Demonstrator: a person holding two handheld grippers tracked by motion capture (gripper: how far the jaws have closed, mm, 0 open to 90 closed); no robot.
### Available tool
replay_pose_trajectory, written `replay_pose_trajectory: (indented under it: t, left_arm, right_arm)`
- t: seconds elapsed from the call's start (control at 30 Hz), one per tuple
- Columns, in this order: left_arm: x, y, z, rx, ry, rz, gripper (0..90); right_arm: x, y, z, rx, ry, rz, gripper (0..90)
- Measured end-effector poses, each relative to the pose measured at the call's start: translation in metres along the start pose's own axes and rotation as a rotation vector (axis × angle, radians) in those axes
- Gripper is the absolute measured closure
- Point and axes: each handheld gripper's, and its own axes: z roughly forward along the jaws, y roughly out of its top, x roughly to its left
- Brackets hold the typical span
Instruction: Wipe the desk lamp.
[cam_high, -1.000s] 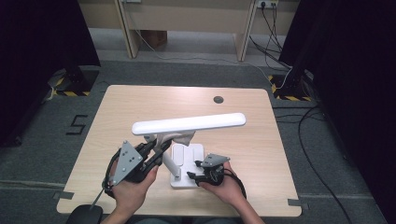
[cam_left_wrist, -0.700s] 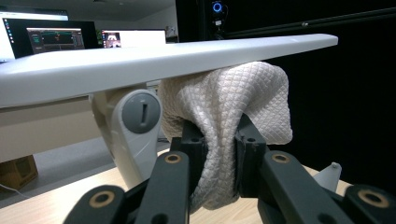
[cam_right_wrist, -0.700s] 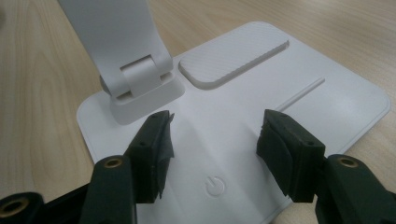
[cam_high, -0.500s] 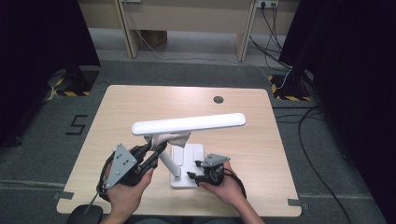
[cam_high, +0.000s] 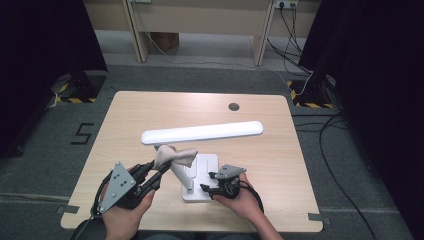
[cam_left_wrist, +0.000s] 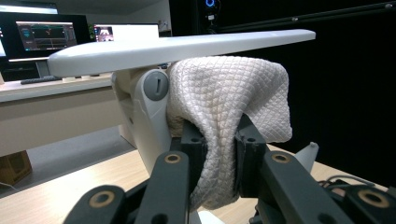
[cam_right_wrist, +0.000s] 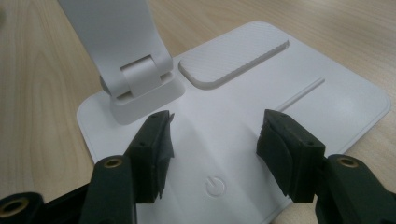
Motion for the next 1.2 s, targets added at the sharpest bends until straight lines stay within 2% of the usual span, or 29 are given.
replay_pose_trajectory:
  t: [0.07, 0.13, 0.3, 0.4, 0.57, 0.67, 0.83, 1.03, 1.2]
  left_arm:
    - [0.0, -0.001, -0.006, 0.008, -0.002, -0.009, 77.6]
    - [0.001, 0.0, -0.01, -0.004, -0.006, 0.011, 77.6]
    - [0.009, 0.0, -0.026, -0.003, 0.001, 0.011, 77.5]
    - [0.017, -0.001, -0.036, 0.002, 0.018, 0.009, 77.4]
    - [0.044, -0.006, -0.046, 0.044, 0.055, 0.018, 77.3]
    - [0.058, -0.008, -0.043, 0.047, 0.049, -0.002, 77.3]
    - [0.067, -0.009, -0.029, 0.048, 0.012, -0.01, 77.1]
    - [0.072, -0.005, -0.019, 0.042, -0.009, -0.011, 76.9]
    - [0.066, -0.004, -0.018, 0.049, -0.048, 0.0, 76.9]
  right_arm:
    - [0.0, 0.0, 0.0, 0.001, 0.0, 0.0, 43.8]
    - [0.0, 0.0, 0.0, 0.002, -0.001, -0.001, 43.8]
    - [0.0, 0.0, 0.0, 0.002, -0.002, -0.001, 43.8]
    - [0.0, 0.0, 0.0, -0.001, -0.002, -0.004, 43.8]
    - [0.0, 0.0, 0.0, 0.0, -0.002, 0.0, 43.9]
    - [0.0, 0.0, 0.0, -0.001, -0.003, 0.002, 43.8]
    - [-0.001, 0.0, 0.0, -0.001, -0.005, 0.006, 43.8]
    - [-0.001, 0.0, 0.0, -0.001, -0.005, 0.007, 43.8]
    - [0.0, 0.0, 0.0, 0.001, -0.005, 0.005, 43.8]
